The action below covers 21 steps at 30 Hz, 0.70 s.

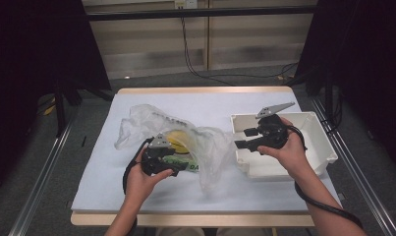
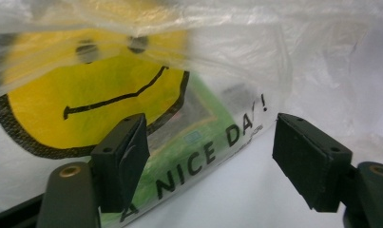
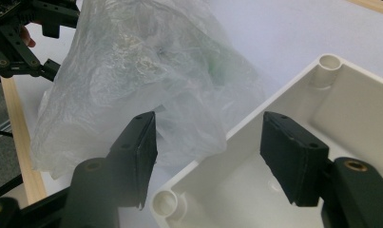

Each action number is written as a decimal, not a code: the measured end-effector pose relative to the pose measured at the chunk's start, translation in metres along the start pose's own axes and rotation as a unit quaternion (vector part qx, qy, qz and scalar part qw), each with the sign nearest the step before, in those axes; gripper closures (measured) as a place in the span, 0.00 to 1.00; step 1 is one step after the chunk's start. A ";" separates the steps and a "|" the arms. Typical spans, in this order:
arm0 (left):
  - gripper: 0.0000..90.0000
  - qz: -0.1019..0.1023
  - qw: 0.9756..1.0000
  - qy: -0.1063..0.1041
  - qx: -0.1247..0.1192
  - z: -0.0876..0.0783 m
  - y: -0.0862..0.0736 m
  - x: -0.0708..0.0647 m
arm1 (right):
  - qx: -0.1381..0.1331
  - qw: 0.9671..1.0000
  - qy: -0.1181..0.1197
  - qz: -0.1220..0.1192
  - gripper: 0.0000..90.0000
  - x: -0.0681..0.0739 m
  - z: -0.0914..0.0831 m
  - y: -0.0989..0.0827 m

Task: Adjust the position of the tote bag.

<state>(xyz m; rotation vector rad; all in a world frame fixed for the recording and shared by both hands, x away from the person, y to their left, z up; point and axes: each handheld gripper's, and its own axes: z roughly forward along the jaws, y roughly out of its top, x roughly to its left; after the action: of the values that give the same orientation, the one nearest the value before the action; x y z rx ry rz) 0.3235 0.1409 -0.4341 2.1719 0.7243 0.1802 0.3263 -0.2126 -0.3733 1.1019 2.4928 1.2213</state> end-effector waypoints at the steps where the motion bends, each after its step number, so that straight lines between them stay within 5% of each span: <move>1: 0.32 -0.002 1.000 0.002 -0.003 0.001 0.000 -0.001 | 0.000 1.000 0.002 -0.003 0.41 0.000 0.000 0.001; 15: 0.34 -0.001 1.000 -0.010 -0.014 0.018 0.008 -0.012 | 0.011 1.000 0.008 -0.003 0.41 0.007 0.015 0.003; 21: 0.47 -0.001 0.999 -0.027 -0.043 0.021 0.011 -0.014 | 0.012 1.000 0.012 -0.006 0.41 0.009 0.018 0.004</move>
<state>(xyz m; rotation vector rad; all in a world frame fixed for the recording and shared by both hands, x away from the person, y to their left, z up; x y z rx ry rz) 0.3246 0.1139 -0.4375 2.0869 0.6777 0.1486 0.3296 -0.1933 -0.3801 1.0827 2.5348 1.2105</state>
